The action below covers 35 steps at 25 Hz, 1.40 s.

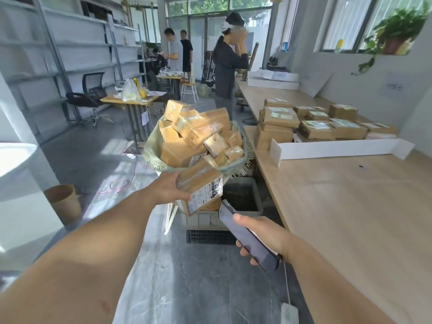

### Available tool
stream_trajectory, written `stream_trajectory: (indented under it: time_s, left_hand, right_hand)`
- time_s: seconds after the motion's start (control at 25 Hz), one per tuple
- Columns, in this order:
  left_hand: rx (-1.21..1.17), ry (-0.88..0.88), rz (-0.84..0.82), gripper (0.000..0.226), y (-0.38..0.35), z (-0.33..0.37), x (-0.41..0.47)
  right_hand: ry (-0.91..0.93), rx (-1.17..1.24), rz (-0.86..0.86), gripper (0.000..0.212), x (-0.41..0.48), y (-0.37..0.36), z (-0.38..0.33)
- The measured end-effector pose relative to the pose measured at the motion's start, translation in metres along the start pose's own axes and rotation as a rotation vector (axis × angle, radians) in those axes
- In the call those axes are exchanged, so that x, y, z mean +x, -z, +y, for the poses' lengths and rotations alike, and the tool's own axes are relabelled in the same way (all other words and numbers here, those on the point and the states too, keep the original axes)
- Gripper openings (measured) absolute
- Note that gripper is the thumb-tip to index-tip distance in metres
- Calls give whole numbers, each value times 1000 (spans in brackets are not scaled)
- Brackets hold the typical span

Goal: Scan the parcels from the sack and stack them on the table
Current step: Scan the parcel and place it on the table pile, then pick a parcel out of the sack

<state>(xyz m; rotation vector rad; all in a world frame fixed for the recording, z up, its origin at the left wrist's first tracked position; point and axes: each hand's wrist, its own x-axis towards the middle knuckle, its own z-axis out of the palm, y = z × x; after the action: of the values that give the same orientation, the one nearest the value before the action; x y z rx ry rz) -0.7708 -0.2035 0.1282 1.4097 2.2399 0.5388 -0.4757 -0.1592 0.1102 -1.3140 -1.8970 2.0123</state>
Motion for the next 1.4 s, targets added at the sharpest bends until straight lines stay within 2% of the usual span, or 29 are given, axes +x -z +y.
stream_trajectory:
  time_s: [0.28,0.64,0.88,1.08,1.24,1.4]
  left_hand:
    - [1,-35,-10,68,15,2,83]
    - [53,-5,58,99,30,45,220]
    - [28,-3,157,93,57,80,296]
    - [52,-6,178,84,56,102,346]
    - [70,4,219,89,50,124,388]
    - [42,-4,235,88,71,124,421]
  right_hand:
    - [-28,7,30,60,70,32,-32]
    - [47,47,-7,80,164,116,-77]
    - [118,106,-74,66,241,169,-125]
    - [93,79,-93,72,275,199,-139]
    - [4,103,-128,84,287,232,-143]
    - [-26,129,-66,62,305,248,-144]
